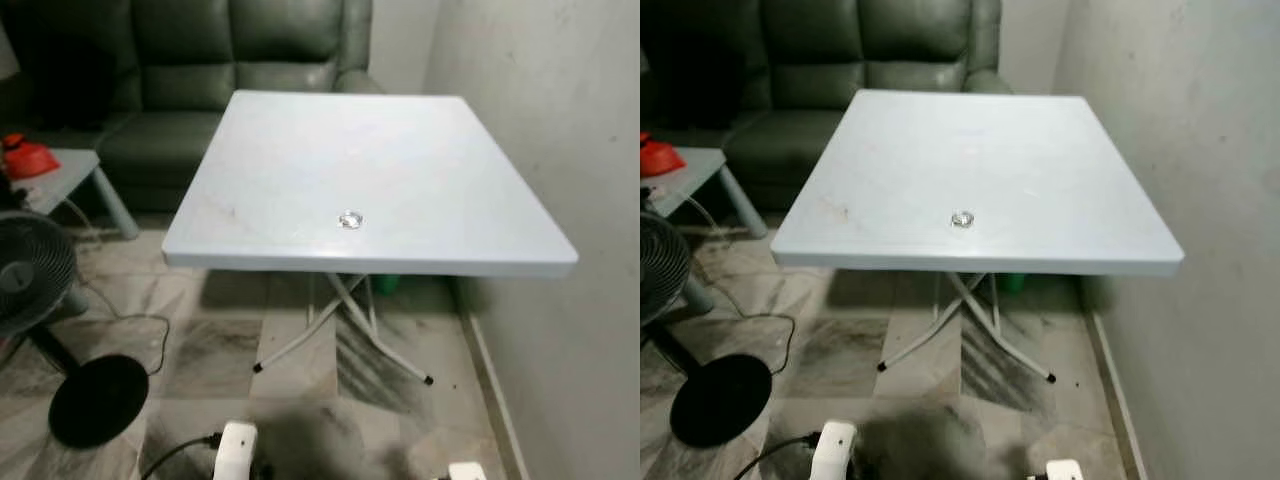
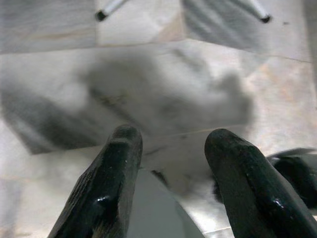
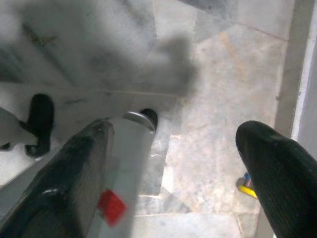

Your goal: Hang keys on a hook

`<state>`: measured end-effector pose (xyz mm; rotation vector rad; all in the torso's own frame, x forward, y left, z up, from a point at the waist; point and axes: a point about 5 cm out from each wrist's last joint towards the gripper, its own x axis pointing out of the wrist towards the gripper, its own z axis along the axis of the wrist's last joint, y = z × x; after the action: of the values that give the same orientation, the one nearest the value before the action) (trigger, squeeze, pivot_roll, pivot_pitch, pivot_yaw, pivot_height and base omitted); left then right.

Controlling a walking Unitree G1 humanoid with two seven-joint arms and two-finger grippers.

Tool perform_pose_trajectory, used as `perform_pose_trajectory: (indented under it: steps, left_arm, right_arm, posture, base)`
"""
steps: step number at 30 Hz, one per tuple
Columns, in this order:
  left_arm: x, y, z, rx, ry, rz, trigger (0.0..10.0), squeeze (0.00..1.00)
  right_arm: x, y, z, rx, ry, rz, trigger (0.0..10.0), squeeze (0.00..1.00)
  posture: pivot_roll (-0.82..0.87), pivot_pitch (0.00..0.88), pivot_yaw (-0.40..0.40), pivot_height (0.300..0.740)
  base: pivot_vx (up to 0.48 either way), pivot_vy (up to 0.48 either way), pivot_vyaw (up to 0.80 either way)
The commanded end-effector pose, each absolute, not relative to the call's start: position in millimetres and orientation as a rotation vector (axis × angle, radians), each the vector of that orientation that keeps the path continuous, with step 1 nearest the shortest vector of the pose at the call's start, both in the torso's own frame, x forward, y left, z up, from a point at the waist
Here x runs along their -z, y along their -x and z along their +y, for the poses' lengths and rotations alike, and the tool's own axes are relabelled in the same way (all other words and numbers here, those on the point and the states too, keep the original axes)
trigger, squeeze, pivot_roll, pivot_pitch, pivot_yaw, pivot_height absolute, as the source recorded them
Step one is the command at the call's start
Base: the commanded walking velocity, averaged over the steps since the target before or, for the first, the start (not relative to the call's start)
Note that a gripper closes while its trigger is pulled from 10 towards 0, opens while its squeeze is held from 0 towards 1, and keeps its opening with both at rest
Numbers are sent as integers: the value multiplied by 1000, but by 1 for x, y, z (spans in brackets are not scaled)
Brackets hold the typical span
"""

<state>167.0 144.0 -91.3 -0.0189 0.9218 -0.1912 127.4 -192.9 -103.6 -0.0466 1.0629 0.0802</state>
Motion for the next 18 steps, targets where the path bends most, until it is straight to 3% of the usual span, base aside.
perform_pose_trajectory:
  steps: [1, 10, 16, 18]
  left_arm:
    - [91, -166, 148, 180, 8, 916, 10000, 0]
    - [79, -185, 143, 208, 37, 786, 10000, 0]
    - [56, -217, 140, 247, 10, 591, 10000, 0]
    - [39, -238, 138, 240, 29, 476, 10000, 0]
  right_arm:
    - [103, -133, -187, -96, 55, 1045, 10000, 0]
    - [94, -151, -190, -101, 49, 943, 10000, 0]
    - [74, -185, -191, -126, 29, 761, 10000, 0]
    - [55, -212, -192, -151, 22, 604, 10000, 0]
  posture:
    - [36, 0, -28, 740]
    - [37, 9, -31, 740]
    - [44, 35, -34, 740]
    - [44, 44, -35, 740]
  base:
    - [0, 0, 0]
    - [0, 0, 0]
    - [0, 0, 0]
    - [0, 0, 0]
